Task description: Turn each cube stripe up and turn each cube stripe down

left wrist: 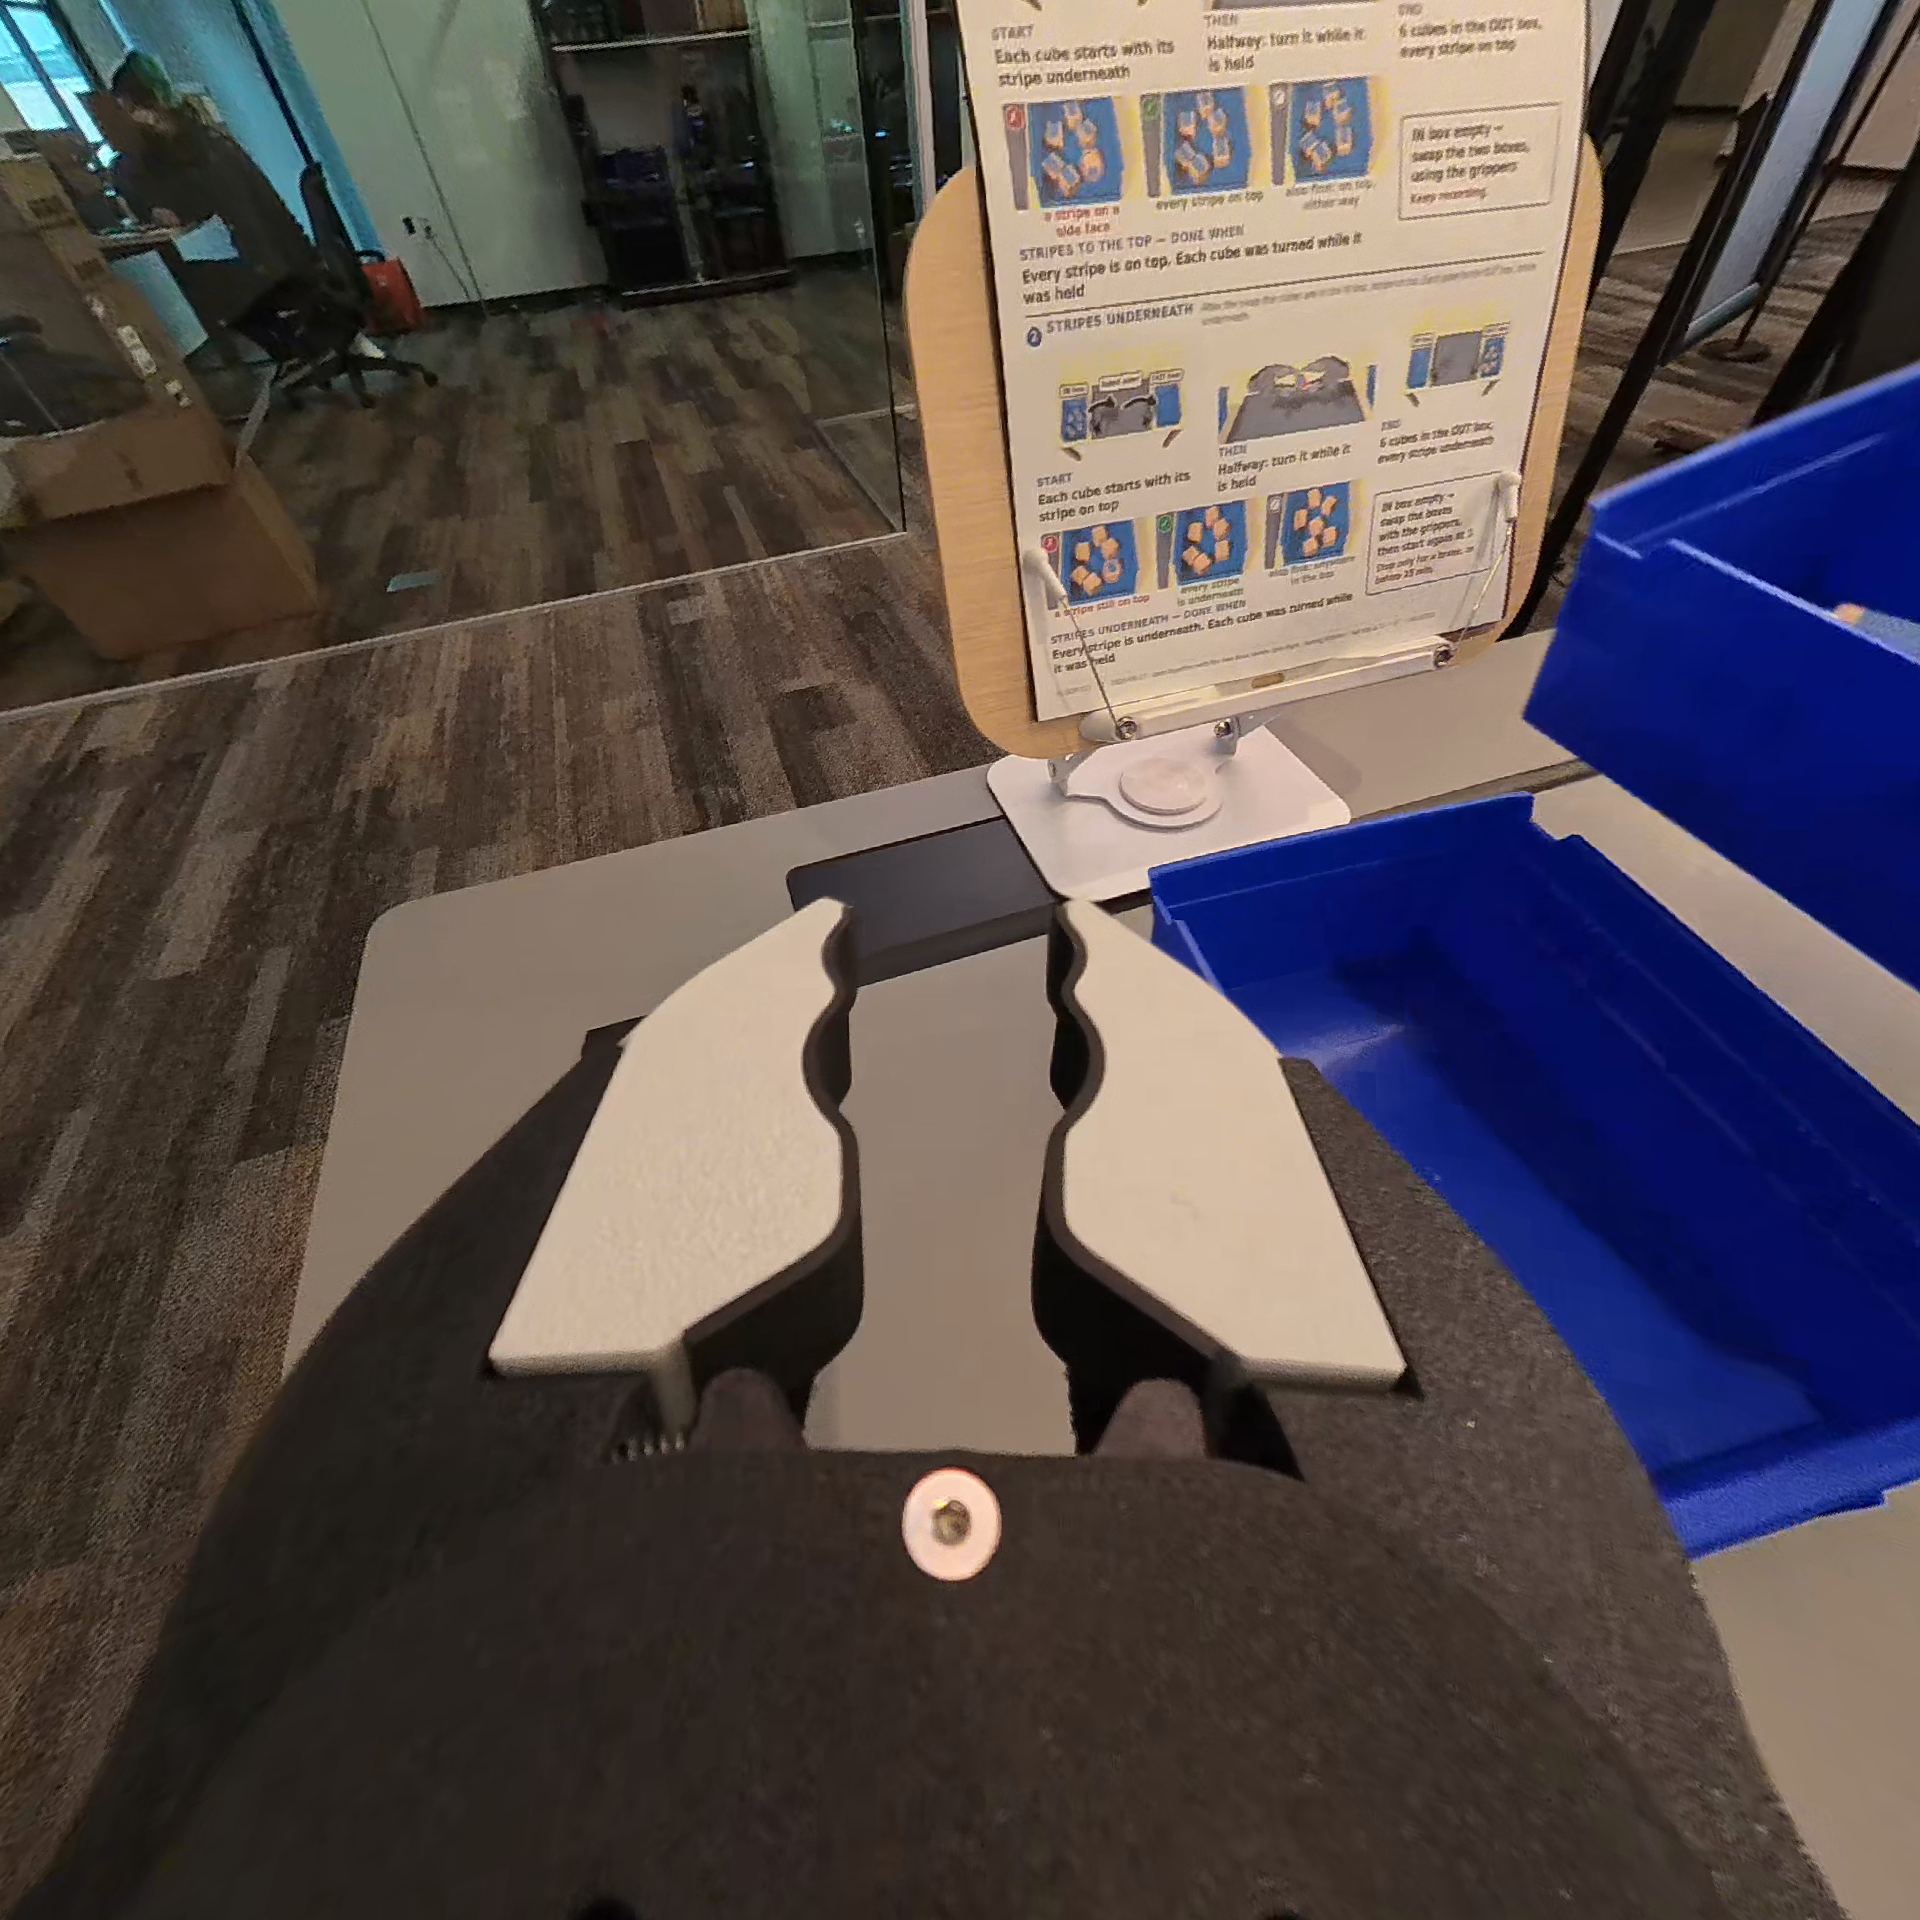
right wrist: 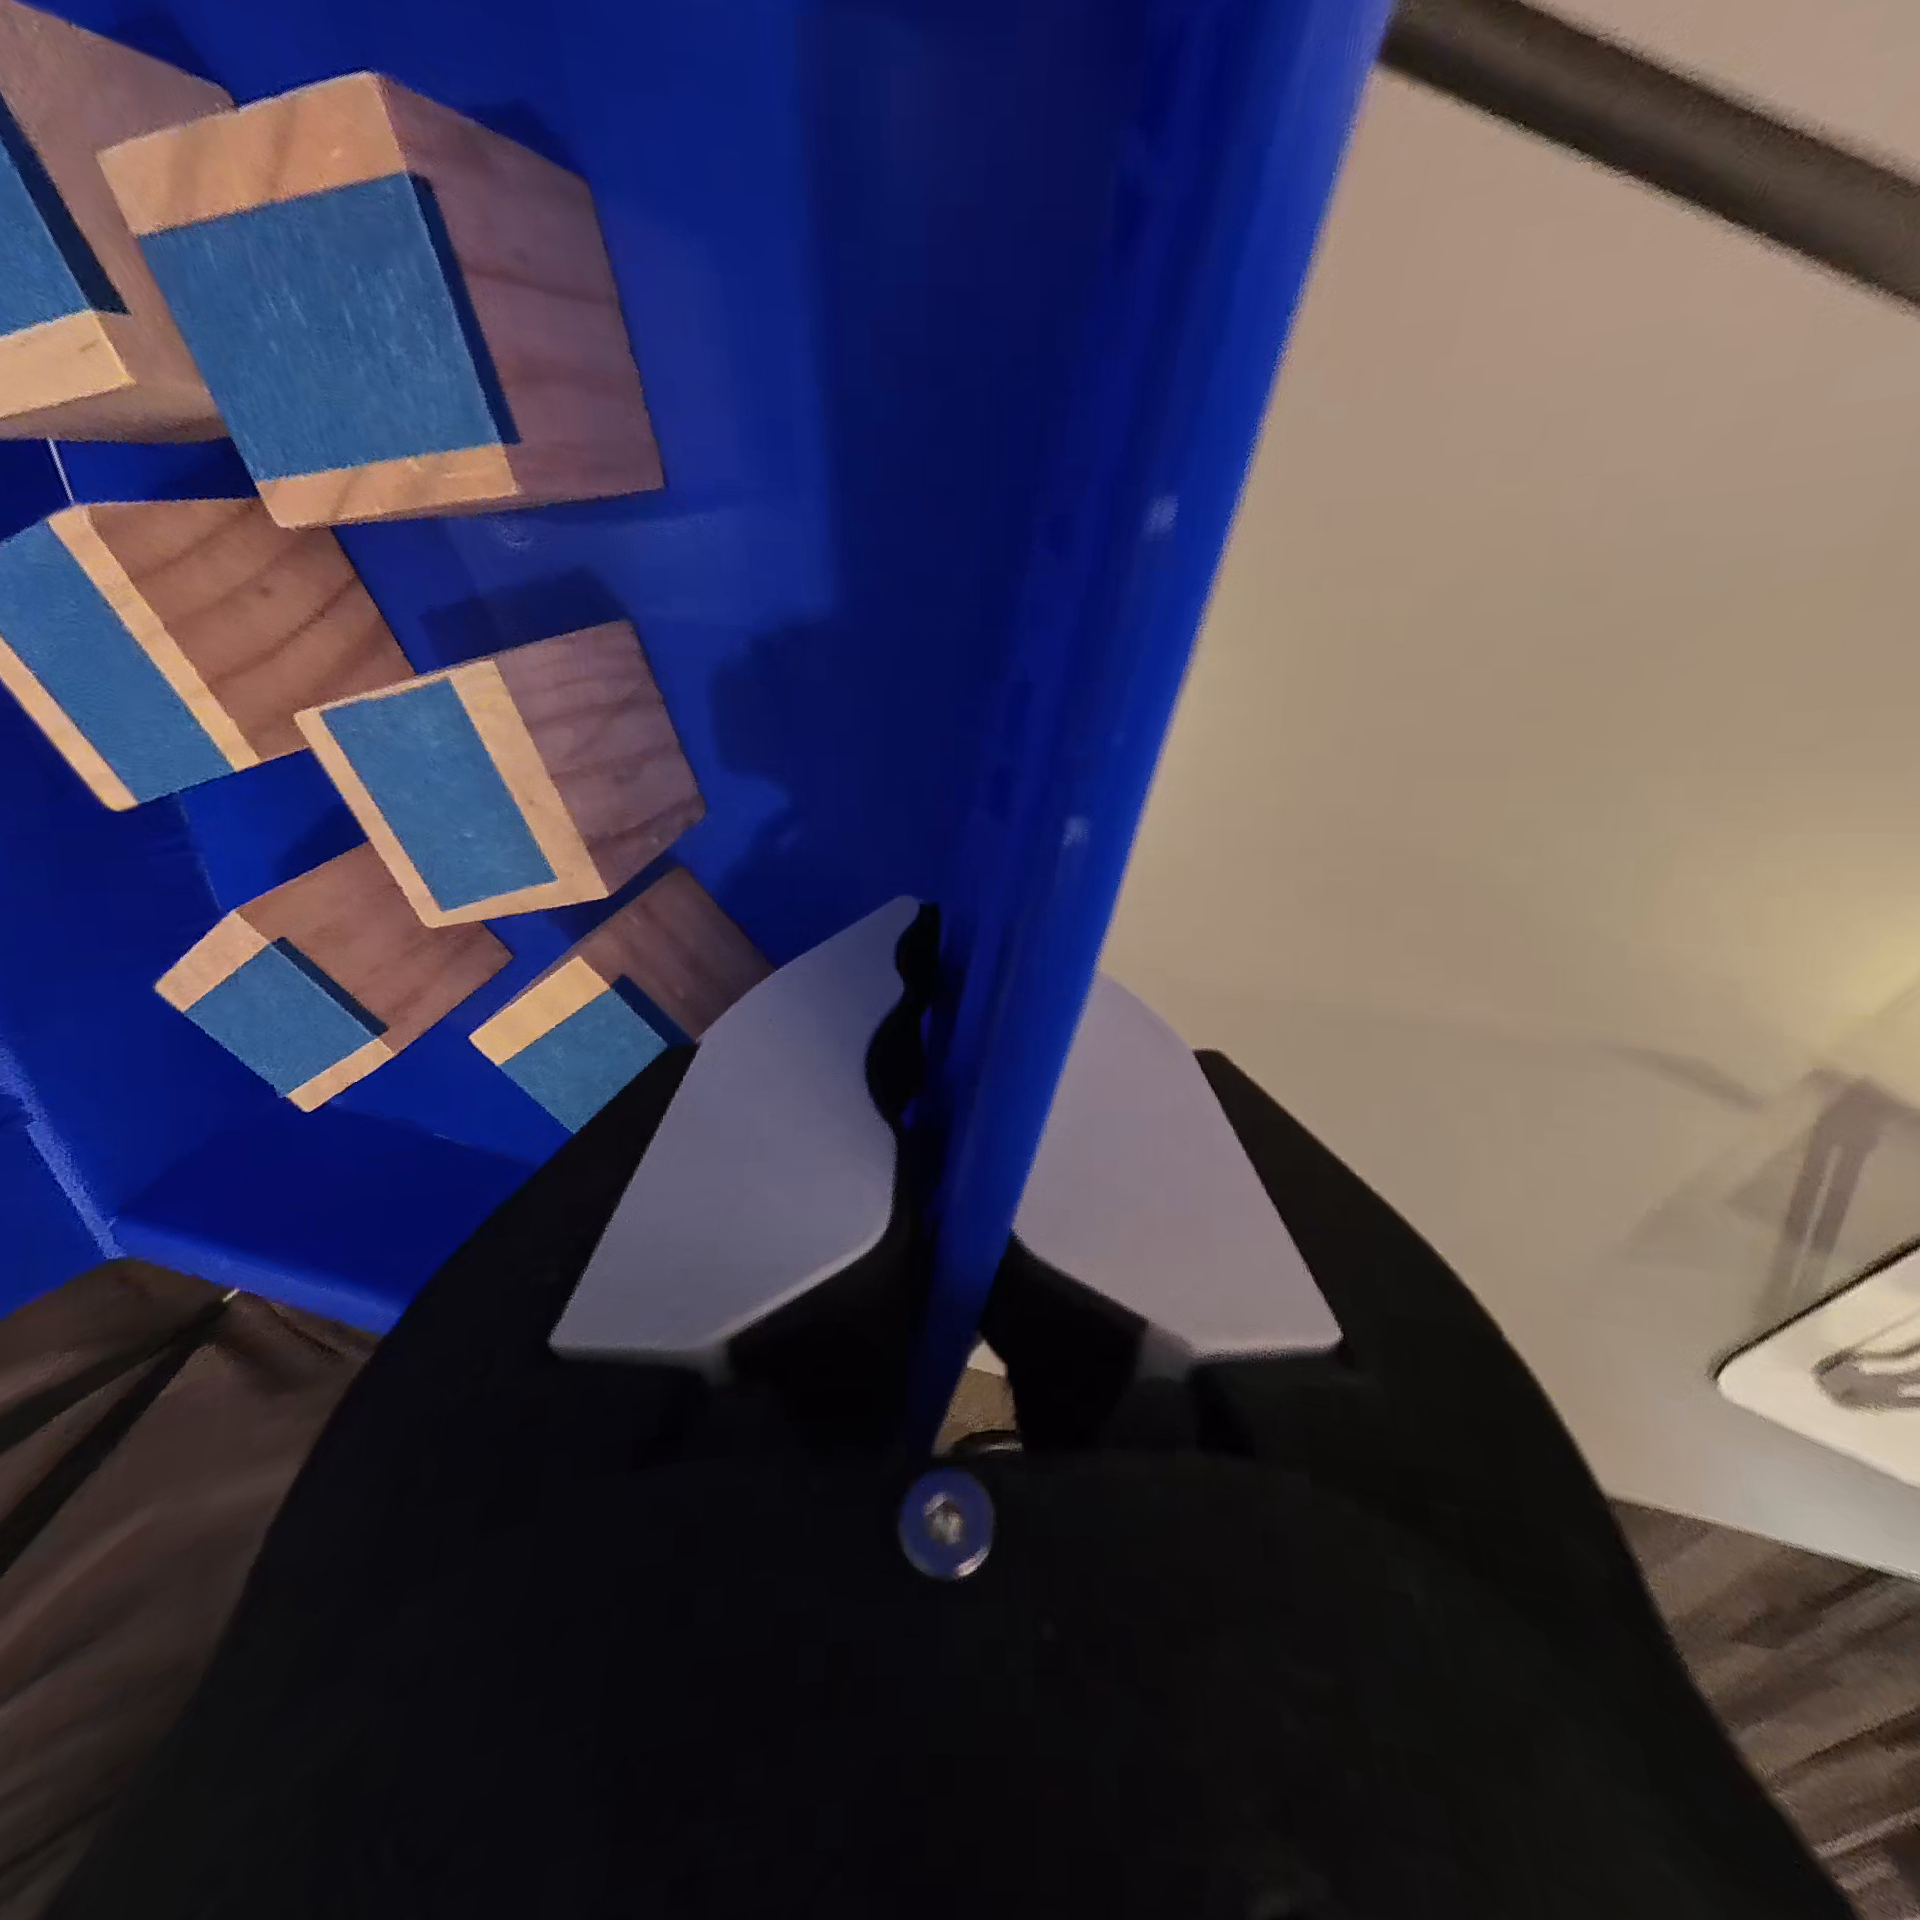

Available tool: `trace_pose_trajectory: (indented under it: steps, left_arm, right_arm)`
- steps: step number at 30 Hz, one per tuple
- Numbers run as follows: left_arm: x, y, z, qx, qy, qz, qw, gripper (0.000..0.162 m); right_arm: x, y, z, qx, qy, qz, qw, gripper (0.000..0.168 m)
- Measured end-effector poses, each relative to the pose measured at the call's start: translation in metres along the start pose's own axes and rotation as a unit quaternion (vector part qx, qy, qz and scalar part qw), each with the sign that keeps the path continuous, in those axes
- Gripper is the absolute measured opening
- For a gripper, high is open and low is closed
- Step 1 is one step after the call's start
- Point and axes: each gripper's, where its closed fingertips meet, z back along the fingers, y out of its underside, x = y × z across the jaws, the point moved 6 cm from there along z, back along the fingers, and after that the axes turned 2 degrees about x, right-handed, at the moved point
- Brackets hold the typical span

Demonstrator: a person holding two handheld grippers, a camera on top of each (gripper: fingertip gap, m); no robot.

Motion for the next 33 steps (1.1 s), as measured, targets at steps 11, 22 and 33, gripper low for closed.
trace_pose_trajectory:
  steps: [11,22,33]
  left_arm:
    - [-0.01,-0.01,0.085,-0.007,-0.015,0.021,1.0,0.041]
    - [-0.035,-0.031,0.123,-0.126,-0.037,-0.029,0.991,0.053]
    - [-0.018,-0.031,0.122,-0.141,-0.016,-0.005,0.99,0.051]
  right_arm:
    - [0.257,-0.123,-0.02,0.015,-0.065,0.241,0.968,0.007]
    - [0.474,-0.173,-0.081,0.054,-0.116,0.378,0.917,0.007]
    - [0.503,-0.18,-0.173,0.063,-0.092,0.361,0.926,0.006]
